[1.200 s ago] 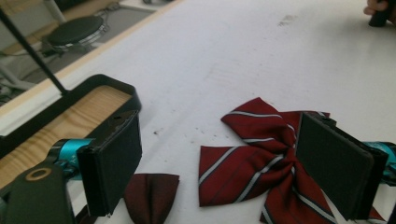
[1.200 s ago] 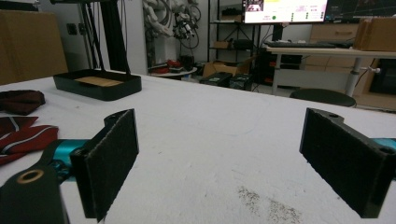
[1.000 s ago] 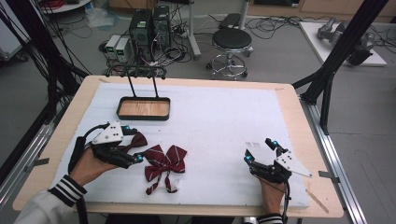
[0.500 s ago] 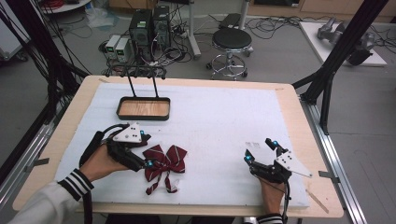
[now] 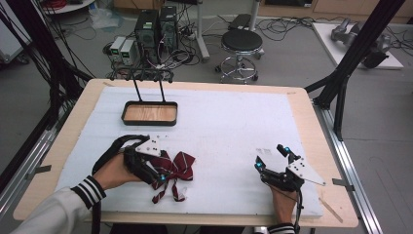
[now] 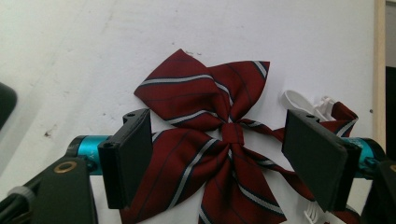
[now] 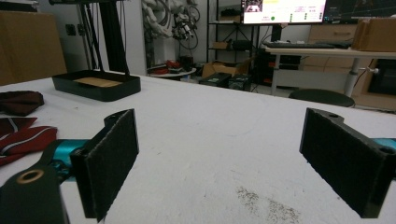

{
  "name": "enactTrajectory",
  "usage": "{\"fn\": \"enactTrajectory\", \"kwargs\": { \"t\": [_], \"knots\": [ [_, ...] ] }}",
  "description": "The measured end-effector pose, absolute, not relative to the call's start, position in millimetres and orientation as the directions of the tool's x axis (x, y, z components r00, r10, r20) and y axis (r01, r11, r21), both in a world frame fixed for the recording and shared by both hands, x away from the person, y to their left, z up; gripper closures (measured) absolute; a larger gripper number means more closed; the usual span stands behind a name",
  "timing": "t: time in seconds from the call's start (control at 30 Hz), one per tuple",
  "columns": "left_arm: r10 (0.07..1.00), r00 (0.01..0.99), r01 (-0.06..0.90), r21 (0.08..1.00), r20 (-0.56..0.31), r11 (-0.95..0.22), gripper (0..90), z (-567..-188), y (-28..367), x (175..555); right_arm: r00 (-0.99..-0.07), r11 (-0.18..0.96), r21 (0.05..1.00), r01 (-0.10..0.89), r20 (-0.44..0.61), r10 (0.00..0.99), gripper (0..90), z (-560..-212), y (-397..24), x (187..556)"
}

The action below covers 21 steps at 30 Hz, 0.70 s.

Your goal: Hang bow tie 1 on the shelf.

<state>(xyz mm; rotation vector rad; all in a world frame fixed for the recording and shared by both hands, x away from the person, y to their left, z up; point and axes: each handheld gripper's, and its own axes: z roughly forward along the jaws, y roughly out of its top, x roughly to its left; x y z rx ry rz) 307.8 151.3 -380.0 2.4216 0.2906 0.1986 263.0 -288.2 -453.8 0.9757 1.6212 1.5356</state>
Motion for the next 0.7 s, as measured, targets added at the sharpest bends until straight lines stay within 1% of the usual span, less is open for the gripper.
{"fn": "enactTrajectory", "kwargs": {
  "t": [0.13,0.27,0.4,0.6,0.7],
  "knots": [
    [0.263,0.962,0.169,0.607,0.068,-0.777,26.2,-382.9,143.2,309.4,-0.479,0.017,0.998,0.061,0.015,0.878,10.9,-453.8,-288.1,263.0],
    [0.258,0.965,0.182,0.574,0.052,-0.799,27.1,-384.5,136.3,311.4,-0.479,0.014,0.998,0.064,0.019,0.878,10.9,-453.8,-287.9,262.6],
    [0.242,0.969,0.185,0.532,0.039,-0.826,31.6,-385.6,129.9,312.9,-0.479,0.014,0.998,0.064,0.018,0.878,10.9,-453.9,-288.2,262.7],
    [0.219,0.976,0.183,0.484,0.018,-0.856,33.3,-389.5,125.3,314.9,-0.478,0.016,0.998,0.056,0.013,0.878,10.9,-453.9,-288.6,263.2],
    [0.211,0.977,0.182,0.458,0.012,-0.87,36.1,-392.1,123.0,315.5,-0.476,0.013,0.998,0.061,0.018,0.879,10.9,-453.9,-288.5,263.0]
  ]
}}
